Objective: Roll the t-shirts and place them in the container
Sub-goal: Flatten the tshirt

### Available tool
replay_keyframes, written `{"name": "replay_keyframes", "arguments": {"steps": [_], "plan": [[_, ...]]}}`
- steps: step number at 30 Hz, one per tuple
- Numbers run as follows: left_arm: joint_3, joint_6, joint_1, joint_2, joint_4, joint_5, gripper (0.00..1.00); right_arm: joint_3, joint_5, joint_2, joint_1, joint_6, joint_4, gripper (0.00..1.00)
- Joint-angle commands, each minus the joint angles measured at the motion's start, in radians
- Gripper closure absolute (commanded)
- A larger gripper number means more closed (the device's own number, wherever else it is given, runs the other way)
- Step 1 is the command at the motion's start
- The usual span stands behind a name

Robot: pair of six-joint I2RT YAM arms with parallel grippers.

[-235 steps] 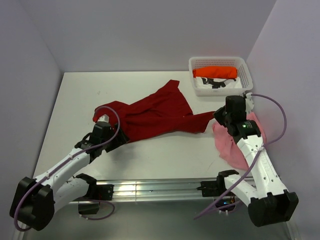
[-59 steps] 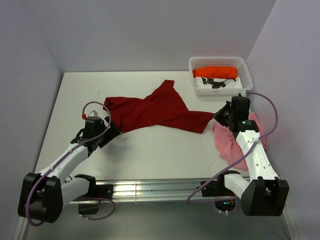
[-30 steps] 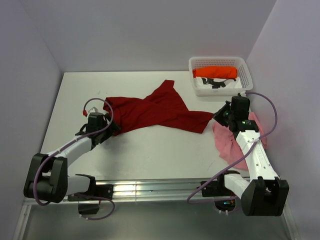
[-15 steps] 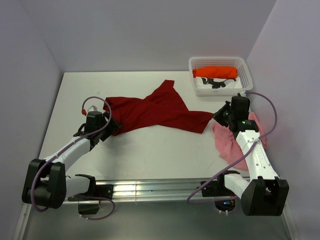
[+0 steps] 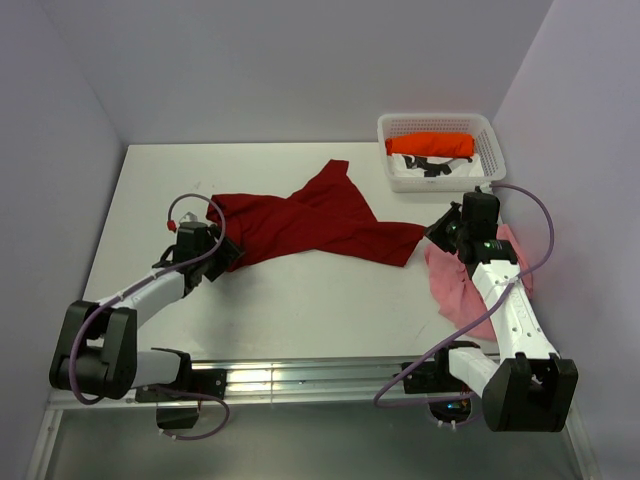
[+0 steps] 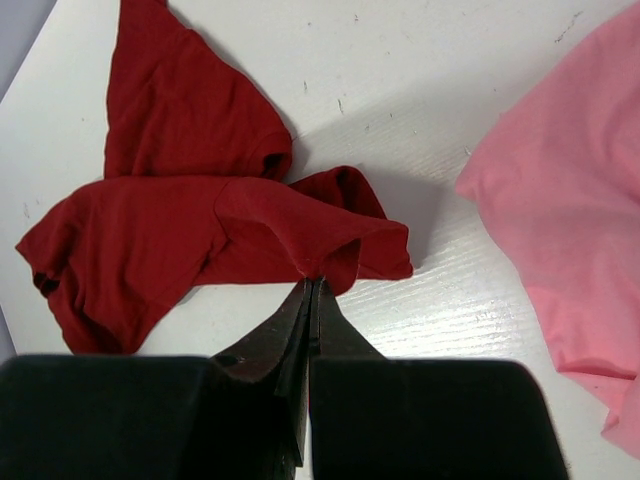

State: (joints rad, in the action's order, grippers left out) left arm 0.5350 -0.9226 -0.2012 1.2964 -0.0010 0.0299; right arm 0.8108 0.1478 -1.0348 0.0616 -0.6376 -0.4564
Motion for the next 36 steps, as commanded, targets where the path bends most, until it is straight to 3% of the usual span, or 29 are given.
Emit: {"name": "replay_keyframes", "arguments": {"steps": [1, 5, 9, 11, 14, 23, 36], "plan": [[0.017, -0.019, 0.003, 0.007, 0.079, 0.005, 0.31, -0.002, 0.007, -0.001, 0.007, 0.009, 0.038, 1.0], [0.023, -0.015, 0.003, 0.041, 0.095, -0.022, 0.42, -0.004, 0.013, -0.005, 0.007, 0.006, 0.041, 1.0], [0.042, 0.002, 0.003, 0.073, 0.095, -0.025, 0.67, -0.007, 0.013, -0.001, 0.007, 0.006, 0.039, 1.0], [0.049, 0.005, 0.003, 0.078, 0.091, -0.025, 0.86, -0.004, 0.01, 0.002, 0.007, 0.007, 0.036, 1.0], [0.059, 0.016, 0.003, 0.086, 0.084, -0.025, 1.0, -0.004, 0.01, 0.004, 0.007, 0.007, 0.036, 1.0], [0.131, 0.068, 0.017, 0.004, -0.04, 0.034, 1.0, 0.013, -0.004, -0.013, 0.007, -0.014, 0.028, 1.0], [0.284, 0.08, 0.296, -0.193, -0.168, 0.31, 1.0, 0.189, 0.018, -0.056, 0.007, -0.077, 0.009, 1.0]]}}
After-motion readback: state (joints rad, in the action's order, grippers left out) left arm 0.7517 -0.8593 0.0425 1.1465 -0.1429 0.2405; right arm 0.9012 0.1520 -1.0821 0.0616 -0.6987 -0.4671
